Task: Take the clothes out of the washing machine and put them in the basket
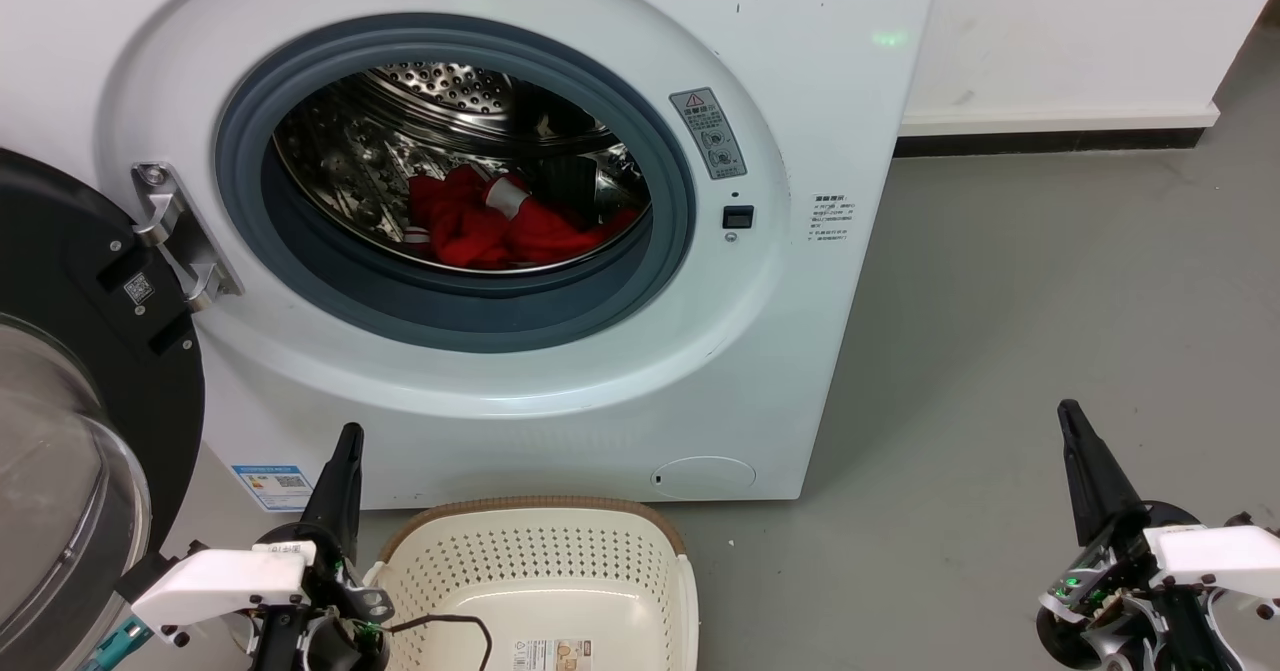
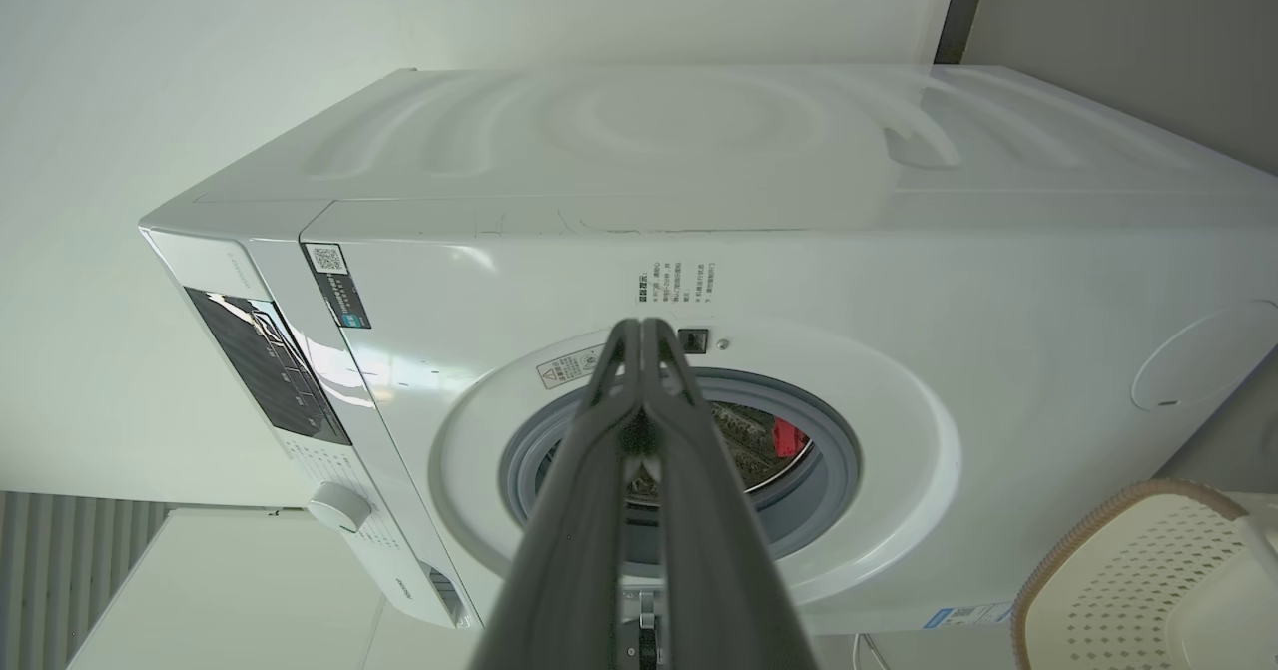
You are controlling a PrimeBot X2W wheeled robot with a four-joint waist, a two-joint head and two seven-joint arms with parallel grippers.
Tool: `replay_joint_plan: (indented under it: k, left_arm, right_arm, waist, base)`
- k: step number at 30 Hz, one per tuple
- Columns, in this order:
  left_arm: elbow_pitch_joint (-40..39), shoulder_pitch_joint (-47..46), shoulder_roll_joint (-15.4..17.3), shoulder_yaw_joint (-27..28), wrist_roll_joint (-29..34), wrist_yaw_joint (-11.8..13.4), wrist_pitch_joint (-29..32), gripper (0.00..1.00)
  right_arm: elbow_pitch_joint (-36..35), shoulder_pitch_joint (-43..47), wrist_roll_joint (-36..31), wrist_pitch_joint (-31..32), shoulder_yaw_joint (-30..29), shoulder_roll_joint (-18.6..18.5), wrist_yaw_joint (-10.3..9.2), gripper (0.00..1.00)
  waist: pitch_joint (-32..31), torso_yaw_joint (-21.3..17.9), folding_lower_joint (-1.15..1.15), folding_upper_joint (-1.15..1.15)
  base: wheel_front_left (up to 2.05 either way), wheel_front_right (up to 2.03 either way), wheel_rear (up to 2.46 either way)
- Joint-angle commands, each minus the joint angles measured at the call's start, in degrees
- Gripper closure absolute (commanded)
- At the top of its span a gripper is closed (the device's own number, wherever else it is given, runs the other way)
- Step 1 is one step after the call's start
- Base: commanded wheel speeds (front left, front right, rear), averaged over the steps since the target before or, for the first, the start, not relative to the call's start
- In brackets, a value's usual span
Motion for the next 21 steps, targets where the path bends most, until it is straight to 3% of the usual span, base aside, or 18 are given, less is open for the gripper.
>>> replay_joint_plan:
  k: [1,21]
  left_arm:
    - [-0.1,-0.3,-0.1,0.2,-0.1,-0.3,0.2,1.00]
    - [-0.1,-0.3,-0.1,0.2,-0.1,-0.3,0.2,1.00]
  right_arm:
    - [0.1,-0.8,-0.2,0.0,0.0,0.2,-0.03,1.00]
    - [0.1,-0.8,-0.2,0.0,0.0,0.2,-0.02,1.00]
  waist:
    - [0.0,0.0,0.00,0.00]
    - [0.0,0.0,0.00,0.00]
  base:
    - [0.00,0.00,0.00]
    - [0.00,0.00,0.00]
